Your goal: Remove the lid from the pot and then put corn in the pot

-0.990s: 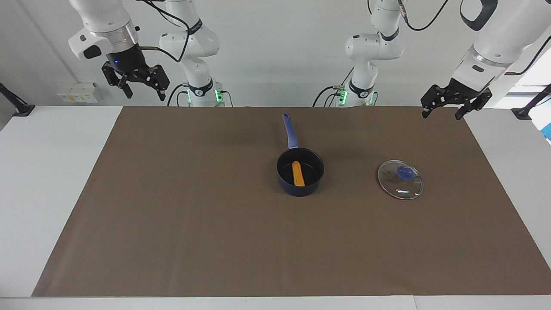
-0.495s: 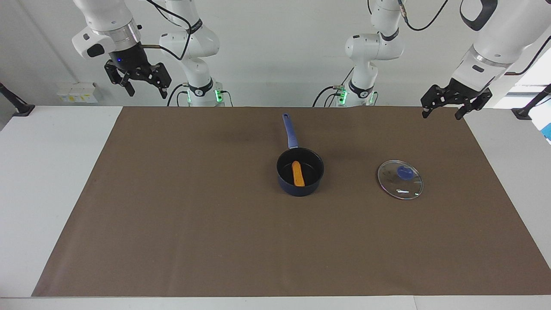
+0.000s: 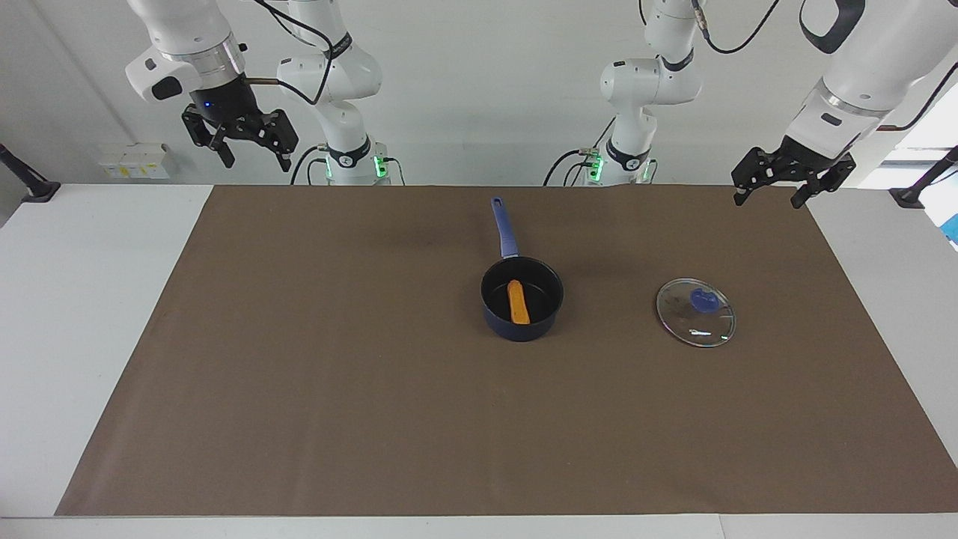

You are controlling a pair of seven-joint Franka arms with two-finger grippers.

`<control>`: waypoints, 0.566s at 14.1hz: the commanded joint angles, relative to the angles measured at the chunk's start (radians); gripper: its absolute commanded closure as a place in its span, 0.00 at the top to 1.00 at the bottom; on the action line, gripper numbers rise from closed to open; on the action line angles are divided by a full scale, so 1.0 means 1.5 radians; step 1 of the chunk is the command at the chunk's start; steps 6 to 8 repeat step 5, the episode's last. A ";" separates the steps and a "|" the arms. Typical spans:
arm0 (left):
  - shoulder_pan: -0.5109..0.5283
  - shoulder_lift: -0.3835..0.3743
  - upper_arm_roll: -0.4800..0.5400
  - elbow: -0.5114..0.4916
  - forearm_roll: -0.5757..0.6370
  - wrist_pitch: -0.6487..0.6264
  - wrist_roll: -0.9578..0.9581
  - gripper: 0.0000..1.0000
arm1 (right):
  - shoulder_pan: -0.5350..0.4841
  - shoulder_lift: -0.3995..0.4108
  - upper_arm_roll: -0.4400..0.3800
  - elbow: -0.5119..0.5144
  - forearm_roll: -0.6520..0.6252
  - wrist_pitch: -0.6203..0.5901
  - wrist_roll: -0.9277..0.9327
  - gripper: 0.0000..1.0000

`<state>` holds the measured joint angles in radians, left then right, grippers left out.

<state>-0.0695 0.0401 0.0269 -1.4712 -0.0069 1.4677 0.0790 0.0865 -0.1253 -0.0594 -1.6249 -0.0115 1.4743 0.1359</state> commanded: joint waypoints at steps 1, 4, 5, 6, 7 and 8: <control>0.003 -0.010 -0.002 -0.009 0.001 -0.001 0.001 1.00 | -0.006 -0.016 0.000 -0.019 0.008 0.009 -0.029 1.00; 0.003 -0.010 -0.002 -0.010 0.001 -0.002 0.001 1.00 | -0.006 -0.017 0.000 -0.019 0.008 0.009 -0.034 1.00; 0.004 -0.010 -0.002 -0.010 -0.001 -0.002 0.002 1.00 | -0.006 -0.016 0.000 -0.019 0.006 0.010 -0.040 1.00; 0.004 -0.010 -0.002 -0.010 -0.001 -0.002 0.002 1.00 | -0.006 -0.016 0.000 -0.019 0.006 0.010 -0.040 1.00; 0.004 -0.010 -0.002 -0.010 -0.001 -0.002 0.002 1.00 | -0.006 -0.016 0.000 -0.019 0.006 0.010 -0.040 1.00; 0.004 -0.010 -0.002 -0.010 -0.001 -0.002 0.002 1.00 | -0.006 -0.016 0.000 -0.019 0.006 0.010 -0.040 1.00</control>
